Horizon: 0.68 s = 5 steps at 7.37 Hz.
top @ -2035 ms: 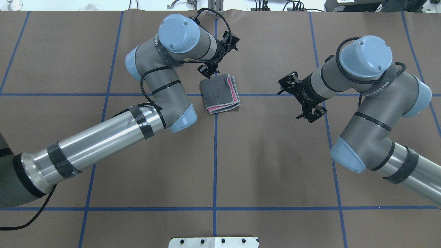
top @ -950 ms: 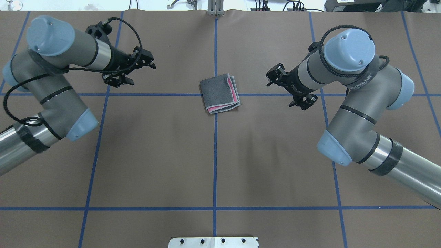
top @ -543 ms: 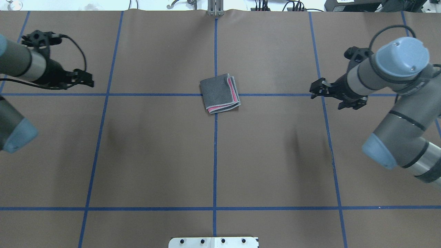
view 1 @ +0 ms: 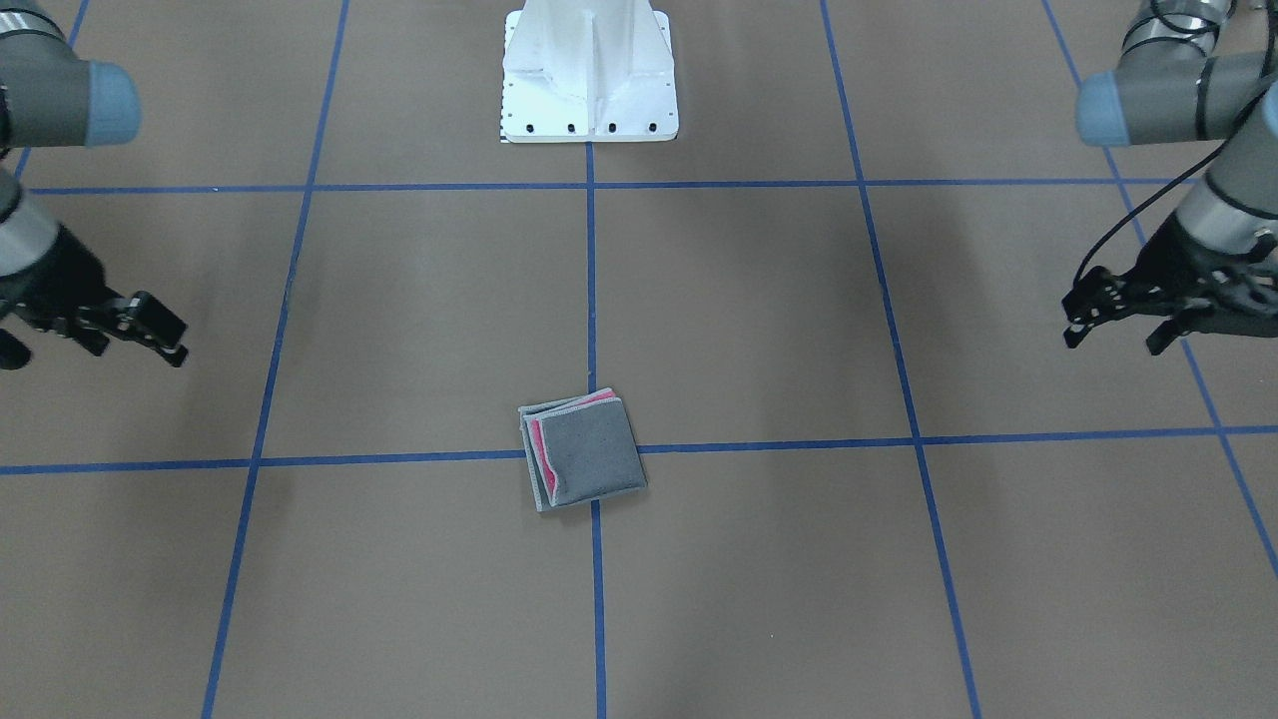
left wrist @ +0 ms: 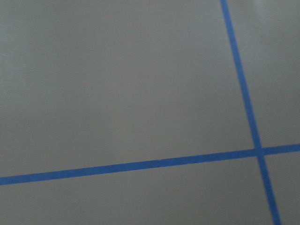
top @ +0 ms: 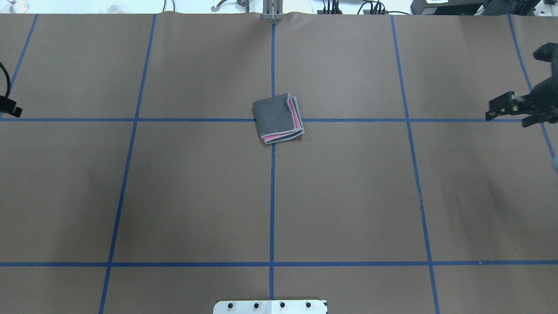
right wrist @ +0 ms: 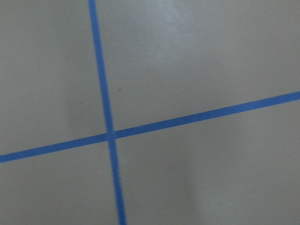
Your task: Fold towel twice with both arms
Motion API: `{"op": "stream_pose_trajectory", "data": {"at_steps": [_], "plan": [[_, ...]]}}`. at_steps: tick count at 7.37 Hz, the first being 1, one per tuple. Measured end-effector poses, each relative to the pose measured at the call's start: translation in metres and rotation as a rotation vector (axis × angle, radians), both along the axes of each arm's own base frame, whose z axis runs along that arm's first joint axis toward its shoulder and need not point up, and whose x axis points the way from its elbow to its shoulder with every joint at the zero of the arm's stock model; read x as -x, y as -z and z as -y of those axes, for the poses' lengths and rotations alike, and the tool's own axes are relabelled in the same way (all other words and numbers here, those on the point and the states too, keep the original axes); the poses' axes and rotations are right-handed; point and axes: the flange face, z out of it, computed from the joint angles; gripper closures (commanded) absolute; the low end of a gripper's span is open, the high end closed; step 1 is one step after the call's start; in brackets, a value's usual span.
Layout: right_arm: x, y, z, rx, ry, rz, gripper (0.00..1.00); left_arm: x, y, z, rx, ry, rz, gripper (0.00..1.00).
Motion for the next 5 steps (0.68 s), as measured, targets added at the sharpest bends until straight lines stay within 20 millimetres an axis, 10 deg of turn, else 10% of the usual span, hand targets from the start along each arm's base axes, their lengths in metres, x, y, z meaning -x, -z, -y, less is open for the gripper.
{"op": "stream_pose_trajectory", "data": {"at_steps": [2,5], "plan": [[-0.084,-0.066,-0.007,-0.035,0.033,-0.030,0.00,0.033,-0.021,-0.015,-0.021,-0.056,0.026,0.00],[-0.121,-0.094,-0.023,-0.070,0.066,-0.033,0.00,0.083,-0.059,-0.029,0.036,-0.094,0.045,0.00]]}}
